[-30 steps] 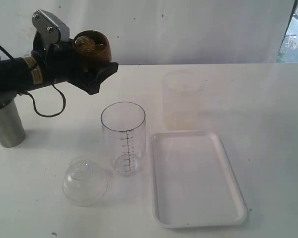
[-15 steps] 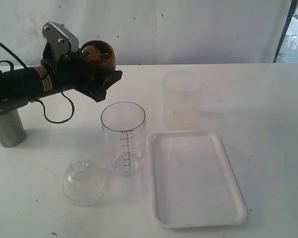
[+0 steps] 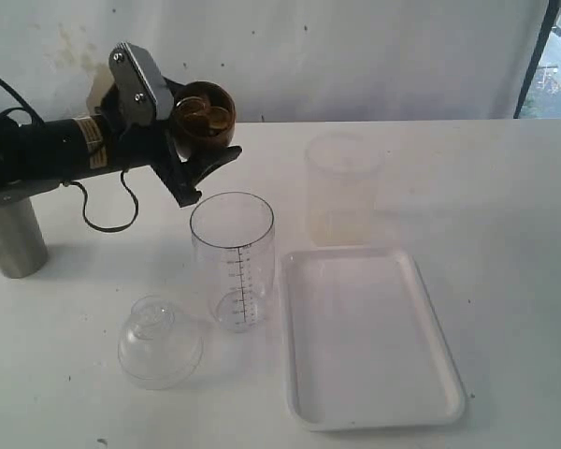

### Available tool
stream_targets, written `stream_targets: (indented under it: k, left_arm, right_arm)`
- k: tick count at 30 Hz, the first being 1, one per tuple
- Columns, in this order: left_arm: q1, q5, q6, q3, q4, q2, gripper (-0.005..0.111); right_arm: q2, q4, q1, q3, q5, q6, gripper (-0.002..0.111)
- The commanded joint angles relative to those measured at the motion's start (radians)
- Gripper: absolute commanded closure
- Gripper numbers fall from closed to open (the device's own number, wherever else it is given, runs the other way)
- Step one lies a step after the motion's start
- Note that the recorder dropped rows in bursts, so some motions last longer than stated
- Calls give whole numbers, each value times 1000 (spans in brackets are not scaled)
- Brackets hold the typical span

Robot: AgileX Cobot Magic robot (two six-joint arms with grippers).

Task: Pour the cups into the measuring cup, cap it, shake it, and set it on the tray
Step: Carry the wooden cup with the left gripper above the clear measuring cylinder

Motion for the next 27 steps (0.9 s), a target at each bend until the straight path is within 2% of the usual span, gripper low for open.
stream_targets:
  k: [1,7,11,17,27]
  left_arm:
    - [-3,-20,89,-7,-1,-7,107]
    - [-3,-25,254,-7,-7,-7,107]
    - [-3,-25,303,-7,-7,-7,107]
    - [-3,-25,360,-7,-8,-7,107]
    - [-3,-59,358,-7,-6,-7,107]
  right_arm:
    - [0,0,0,-1,-10,3,108]
    - [0,0,0,-1,-10,3,108]
    - [0,0,0,-1,-10,3,108]
    - [0,0,0,-1,-10,3,108]
    - [0,0,0,-1,-10,3,108]
